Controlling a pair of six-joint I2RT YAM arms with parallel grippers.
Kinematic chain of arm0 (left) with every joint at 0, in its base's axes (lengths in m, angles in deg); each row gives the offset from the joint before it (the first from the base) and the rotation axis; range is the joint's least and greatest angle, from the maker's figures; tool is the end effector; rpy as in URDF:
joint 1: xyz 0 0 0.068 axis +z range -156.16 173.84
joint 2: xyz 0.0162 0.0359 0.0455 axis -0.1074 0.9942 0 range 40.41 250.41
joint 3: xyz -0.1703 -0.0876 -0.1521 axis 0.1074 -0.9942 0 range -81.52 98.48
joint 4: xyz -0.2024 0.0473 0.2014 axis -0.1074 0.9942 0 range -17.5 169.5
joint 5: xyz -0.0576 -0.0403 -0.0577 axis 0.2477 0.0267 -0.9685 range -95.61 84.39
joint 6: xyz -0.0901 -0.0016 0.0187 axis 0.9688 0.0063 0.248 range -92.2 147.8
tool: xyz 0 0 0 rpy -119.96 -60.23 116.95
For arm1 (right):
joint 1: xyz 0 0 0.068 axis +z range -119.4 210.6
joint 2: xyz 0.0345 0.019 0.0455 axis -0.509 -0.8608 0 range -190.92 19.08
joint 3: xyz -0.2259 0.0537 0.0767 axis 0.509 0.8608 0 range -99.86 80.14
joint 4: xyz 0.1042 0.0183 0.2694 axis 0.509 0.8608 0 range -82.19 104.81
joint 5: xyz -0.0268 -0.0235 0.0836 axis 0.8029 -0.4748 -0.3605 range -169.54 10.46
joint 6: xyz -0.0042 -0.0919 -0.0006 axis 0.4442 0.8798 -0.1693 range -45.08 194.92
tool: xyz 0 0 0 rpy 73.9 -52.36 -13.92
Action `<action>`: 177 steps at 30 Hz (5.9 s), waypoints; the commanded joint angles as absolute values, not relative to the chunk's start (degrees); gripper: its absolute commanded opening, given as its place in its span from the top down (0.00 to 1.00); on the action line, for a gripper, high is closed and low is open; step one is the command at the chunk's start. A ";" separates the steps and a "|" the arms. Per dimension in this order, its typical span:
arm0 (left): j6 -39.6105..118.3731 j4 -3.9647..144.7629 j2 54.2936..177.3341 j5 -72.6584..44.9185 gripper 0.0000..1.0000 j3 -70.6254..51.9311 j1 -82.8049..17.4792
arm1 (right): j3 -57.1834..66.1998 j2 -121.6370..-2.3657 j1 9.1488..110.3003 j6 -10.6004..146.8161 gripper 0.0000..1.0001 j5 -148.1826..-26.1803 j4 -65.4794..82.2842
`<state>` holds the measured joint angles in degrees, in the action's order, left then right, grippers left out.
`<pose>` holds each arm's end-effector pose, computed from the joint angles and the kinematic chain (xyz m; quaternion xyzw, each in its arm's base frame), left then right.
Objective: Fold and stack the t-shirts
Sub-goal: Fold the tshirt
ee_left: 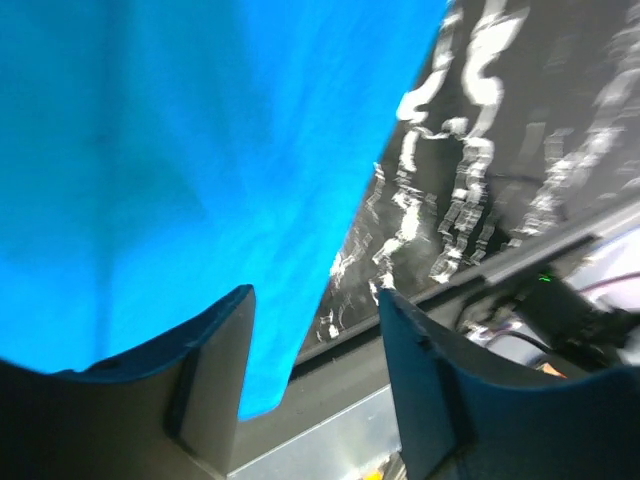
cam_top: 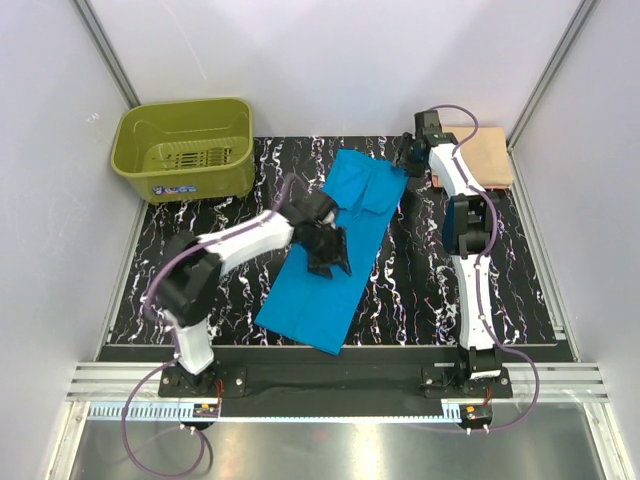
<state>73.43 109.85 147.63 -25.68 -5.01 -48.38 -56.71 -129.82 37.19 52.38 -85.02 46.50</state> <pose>0.2868 -0.2985 0.1083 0.0044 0.9673 -0.2532 0.0163 0.5961 0.0769 0.1151 0.1145 0.9339 0.1280 0.3134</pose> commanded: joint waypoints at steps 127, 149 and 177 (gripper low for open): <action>78.68 100.10 117.05 -24.59 0.88 -54.89 -38.41 | 53.34 -53.01 69.53 17.62 0.97 -98.97 30.21; 77.63 105.46 118.71 -27.84 0.90 -37.31 -42.55 | 46.22 -52.28 69.18 17.79 1.00 -99.14 33.73; 70.43 103.18 152.99 -34.25 0.92 2.85 -25.24 | -2.89 -90.50 45.28 45.48 1.00 -102.21 47.00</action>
<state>70.78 105.23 151.52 -30.23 -0.85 -26.15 2.26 -88.18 46.35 42.85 -100.42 44.23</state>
